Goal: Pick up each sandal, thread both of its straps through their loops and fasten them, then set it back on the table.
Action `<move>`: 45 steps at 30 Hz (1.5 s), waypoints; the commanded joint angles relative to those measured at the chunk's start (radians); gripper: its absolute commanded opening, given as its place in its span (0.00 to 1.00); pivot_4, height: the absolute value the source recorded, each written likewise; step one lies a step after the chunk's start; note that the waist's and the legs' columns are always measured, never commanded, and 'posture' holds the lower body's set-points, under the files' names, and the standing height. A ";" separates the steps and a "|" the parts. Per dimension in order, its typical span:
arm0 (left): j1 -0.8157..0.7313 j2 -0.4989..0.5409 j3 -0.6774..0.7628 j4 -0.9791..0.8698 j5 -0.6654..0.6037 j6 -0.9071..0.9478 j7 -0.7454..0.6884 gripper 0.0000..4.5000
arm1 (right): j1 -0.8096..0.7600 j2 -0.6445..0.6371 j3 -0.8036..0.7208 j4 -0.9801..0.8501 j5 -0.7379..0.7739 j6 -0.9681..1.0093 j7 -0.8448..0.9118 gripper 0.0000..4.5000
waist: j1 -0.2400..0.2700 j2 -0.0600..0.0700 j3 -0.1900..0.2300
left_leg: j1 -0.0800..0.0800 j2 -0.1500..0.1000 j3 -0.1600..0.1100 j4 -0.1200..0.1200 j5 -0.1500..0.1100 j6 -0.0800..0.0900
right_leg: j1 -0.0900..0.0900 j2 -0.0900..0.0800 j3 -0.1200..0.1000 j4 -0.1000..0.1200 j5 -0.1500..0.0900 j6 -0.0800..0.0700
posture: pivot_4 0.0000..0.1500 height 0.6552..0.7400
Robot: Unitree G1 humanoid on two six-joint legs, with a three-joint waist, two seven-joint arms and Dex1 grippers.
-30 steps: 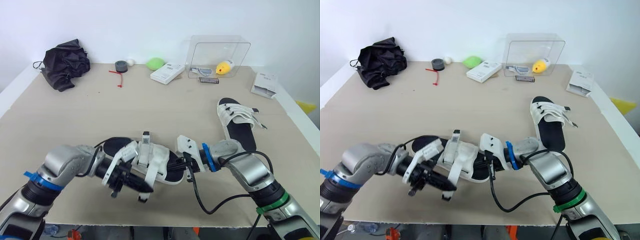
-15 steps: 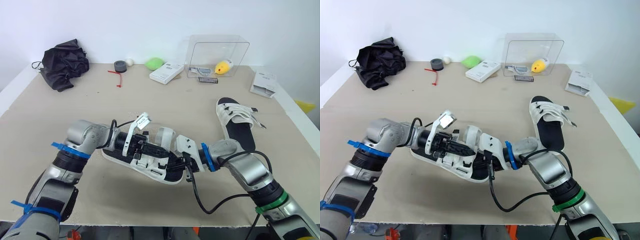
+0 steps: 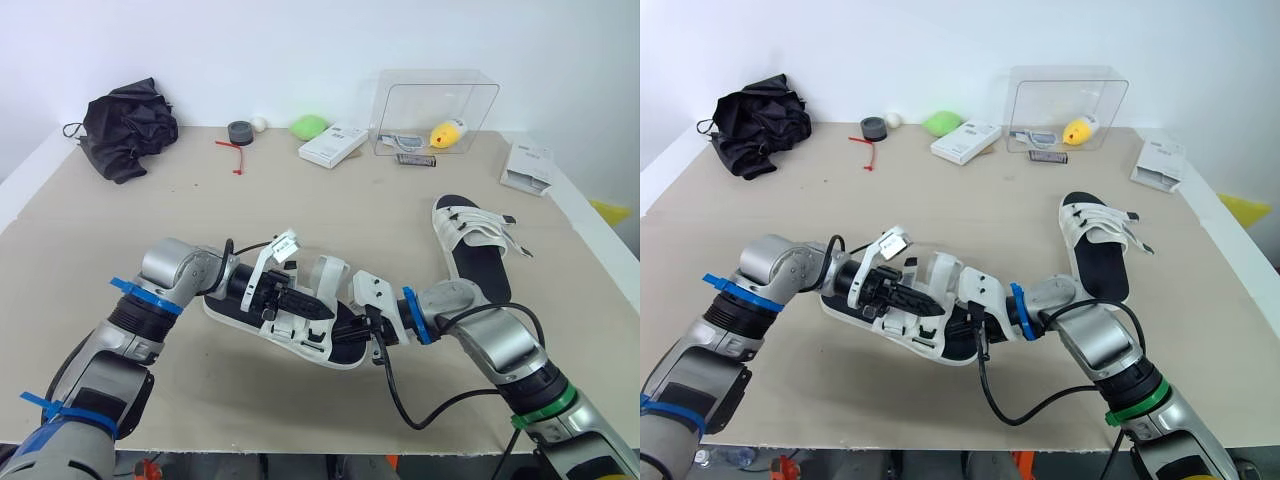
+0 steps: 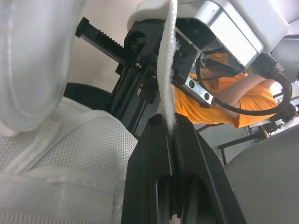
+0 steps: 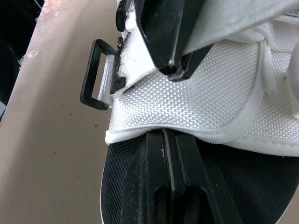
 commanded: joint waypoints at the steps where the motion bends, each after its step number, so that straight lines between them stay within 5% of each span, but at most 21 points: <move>1: -0.005 0.016 0.007 -0.050 -0.020 0.032 -0.018 0.00 | 0.037 -0.008 0.074 0.035 -0.026 0.033 0.006 0.00 | 0.000 0.000 0.000 | 0.000 0.000 0.000 0.000 0.000 0.000 | 0.000 0.000 0.000 0.000 0.000 0.000 | 1.00 1.00; 16: 0.050 0.041 -0.063 -0.092 0.045 -0.039 -0.042 0.00 | 0.036 -0.006 0.073 0.040 -0.027 0.031 0.005 0.00 | 0.000 0.000 0.000 | 0.000 0.000 0.000 0.000 0.000 0.000 | 0.000 0.000 0.000 0.000 0.000 0.000 | 1.00 1.00; 33: 0.202 0.151 -0.132 -0.281 0.202 -0.370 -0.116 0.00 | 0.031 0.000 0.071 0.049 -0.027 0.025 0.005 0.00 | -0.001 0.000 0.000 | 0.001 0.001 0.000 -0.001 0.000 0.000 | 0.000 0.001 0.000 0.000 -0.001 -0.002 | 1.00 1.00; 41: 0.206 0.160 -0.072 -0.326 0.156 -0.350 -0.125 0.82 | 0.029 0.000 0.072 0.051 -0.028 0.023 0.009 0.00 | 0.000 0.001 -0.001 | 0.005 0.001 0.000 -0.001 0.000 0.000 | 0.004 0.001 0.000 0.001 -0.004 0.003 | 1.00 1.00; 45: 0.183 0.171 -0.014 -0.343 0.128 -0.347 -0.126 0.88 | 0.032 -0.003 0.072 0.049 -0.027 0.023 0.011 0.00 | 0.001 0.001 0.000 | 0.007 0.001 0.000 -0.001 0.000 0.000 | 0.006 0.000 0.000 0.001 -0.005 0.004 | 1.00 1.00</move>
